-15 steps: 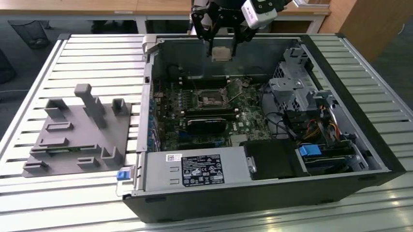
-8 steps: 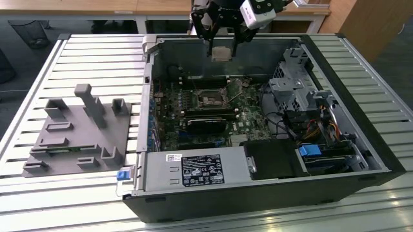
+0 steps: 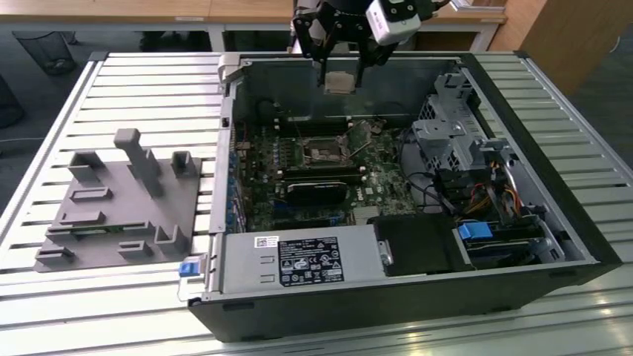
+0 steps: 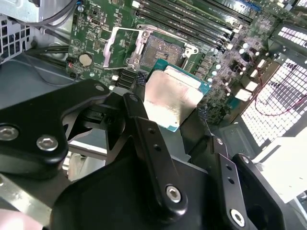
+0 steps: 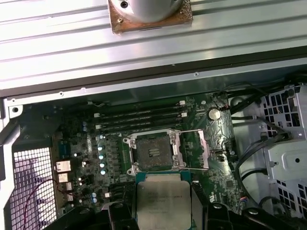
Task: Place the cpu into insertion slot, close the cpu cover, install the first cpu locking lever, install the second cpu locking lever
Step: 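Place the cpu into insertion slot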
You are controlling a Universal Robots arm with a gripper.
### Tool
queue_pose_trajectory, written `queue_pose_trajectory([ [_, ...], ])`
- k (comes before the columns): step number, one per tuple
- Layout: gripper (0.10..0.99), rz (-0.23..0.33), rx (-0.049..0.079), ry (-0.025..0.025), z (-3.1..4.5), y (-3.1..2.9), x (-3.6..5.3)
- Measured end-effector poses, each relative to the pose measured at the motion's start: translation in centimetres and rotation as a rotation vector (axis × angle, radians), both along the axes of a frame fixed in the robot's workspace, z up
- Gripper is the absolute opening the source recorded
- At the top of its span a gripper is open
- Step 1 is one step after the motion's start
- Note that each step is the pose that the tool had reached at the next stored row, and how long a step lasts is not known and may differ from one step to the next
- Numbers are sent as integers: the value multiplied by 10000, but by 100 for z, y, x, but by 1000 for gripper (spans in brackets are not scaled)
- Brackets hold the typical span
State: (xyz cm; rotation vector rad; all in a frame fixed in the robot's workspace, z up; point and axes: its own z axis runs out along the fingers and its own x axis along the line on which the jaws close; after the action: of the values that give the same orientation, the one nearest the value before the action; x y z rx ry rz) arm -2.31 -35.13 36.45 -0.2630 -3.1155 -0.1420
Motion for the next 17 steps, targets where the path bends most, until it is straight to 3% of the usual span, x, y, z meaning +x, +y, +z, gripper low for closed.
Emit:
queue_pose_trajectory([
  [17, 545, -819, 0, 0, -1, 0, 0],
])
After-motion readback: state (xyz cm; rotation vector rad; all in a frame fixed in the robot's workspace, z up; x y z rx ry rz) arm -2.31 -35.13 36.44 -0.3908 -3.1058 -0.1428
